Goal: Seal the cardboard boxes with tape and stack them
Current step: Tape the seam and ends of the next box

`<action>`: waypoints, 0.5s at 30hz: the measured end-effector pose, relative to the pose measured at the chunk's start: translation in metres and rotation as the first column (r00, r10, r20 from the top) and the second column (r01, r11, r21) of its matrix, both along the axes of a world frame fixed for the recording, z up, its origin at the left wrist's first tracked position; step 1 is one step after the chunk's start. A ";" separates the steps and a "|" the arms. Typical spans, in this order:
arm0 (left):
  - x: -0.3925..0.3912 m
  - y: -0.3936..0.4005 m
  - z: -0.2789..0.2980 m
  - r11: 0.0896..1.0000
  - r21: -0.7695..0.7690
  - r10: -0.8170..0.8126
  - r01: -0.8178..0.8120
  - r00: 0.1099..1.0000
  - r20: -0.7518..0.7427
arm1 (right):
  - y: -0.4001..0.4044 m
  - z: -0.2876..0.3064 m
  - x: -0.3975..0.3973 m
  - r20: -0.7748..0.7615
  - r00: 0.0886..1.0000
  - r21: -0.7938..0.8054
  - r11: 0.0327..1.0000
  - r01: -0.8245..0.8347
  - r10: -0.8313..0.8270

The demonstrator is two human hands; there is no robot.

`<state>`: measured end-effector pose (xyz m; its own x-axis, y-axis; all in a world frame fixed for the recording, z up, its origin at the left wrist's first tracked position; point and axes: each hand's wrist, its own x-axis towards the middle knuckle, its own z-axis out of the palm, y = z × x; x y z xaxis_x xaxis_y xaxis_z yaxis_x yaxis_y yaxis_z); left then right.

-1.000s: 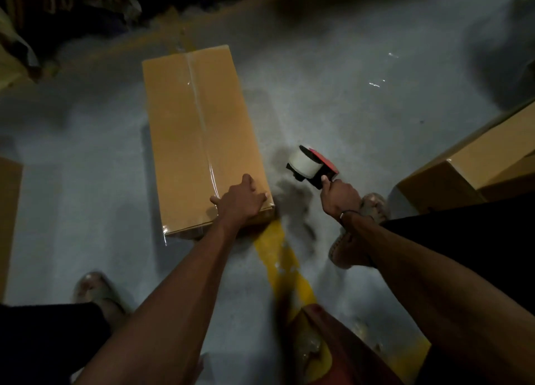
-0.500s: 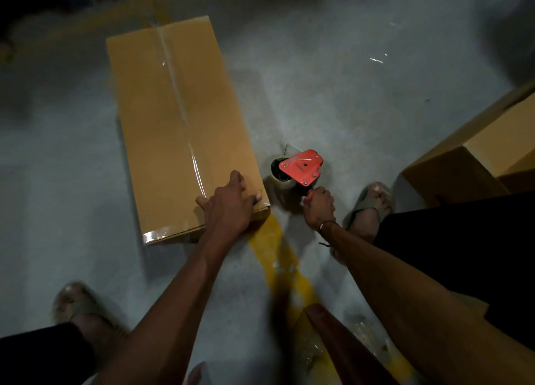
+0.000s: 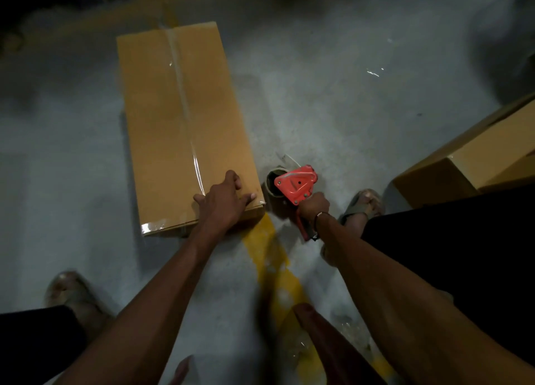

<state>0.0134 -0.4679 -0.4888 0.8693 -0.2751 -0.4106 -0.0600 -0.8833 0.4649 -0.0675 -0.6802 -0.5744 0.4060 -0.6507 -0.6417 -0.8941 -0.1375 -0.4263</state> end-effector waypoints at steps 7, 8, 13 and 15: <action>-0.003 0.031 0.004 0.983 -0.177 -0.024 0.047 0.991 0.131 | 0.039 0.066 0.028 0.627 0.675 -0.288 0.921 -0.263 0.389; -0.004 0.040 0.002 0.984 -0.166 -0.027 0.056 0.985 0.170 | 0.048 0.073 0.034 0.643 0.601 -0.264 0.875 -0.407 0.474; -0.006 0.092 -0.018 0.975 -0.219 0.017 0.029 0.978 0.207 | 0.086 0.071 0.046 0.565 0.301 -0.290 0.527 -0.799 0.768; -0.010 0.099 -0.022 0.960 -0.276 0.012 0.050 0.976 0.217 | 0.086 0.066 0.042 0.548 0.268 -0.328 0.498 -0.803 0.793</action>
